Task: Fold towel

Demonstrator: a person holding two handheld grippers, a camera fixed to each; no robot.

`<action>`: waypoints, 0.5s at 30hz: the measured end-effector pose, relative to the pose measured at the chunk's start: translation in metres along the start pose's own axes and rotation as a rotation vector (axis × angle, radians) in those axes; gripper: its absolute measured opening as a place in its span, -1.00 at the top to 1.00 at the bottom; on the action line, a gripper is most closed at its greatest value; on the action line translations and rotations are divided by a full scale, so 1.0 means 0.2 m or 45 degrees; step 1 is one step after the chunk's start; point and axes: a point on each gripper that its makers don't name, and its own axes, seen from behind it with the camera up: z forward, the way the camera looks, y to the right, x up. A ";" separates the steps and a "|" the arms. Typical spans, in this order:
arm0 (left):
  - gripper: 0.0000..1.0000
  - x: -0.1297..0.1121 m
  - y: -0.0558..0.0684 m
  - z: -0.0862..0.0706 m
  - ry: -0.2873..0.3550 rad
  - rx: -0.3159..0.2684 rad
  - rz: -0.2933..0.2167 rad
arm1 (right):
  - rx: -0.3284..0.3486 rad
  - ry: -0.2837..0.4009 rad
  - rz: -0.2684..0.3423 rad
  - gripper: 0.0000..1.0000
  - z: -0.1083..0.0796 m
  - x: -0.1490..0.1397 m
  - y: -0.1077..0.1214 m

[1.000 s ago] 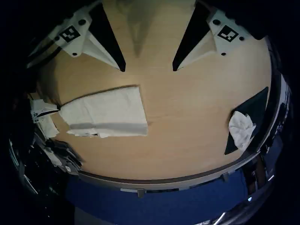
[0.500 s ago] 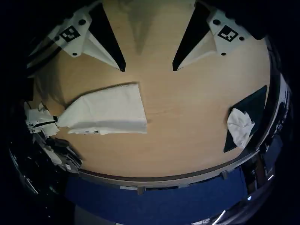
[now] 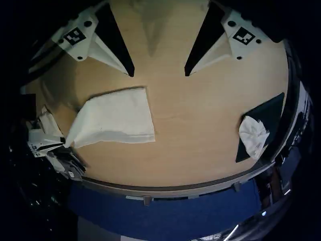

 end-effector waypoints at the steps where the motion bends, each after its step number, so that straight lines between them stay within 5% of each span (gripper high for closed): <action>1: -0.86 0.00 0.00 0.00 0.003 0.002 -0.003 | 0.008 0.004 -0.015 0.93 0.01 0.03 -0.01; 15: -0.86 0.00 -0.04 -0.05 0.030 0.025 -0.064 | 0.160 0.038 -0.208 0.93 0.14 0.31 -0.31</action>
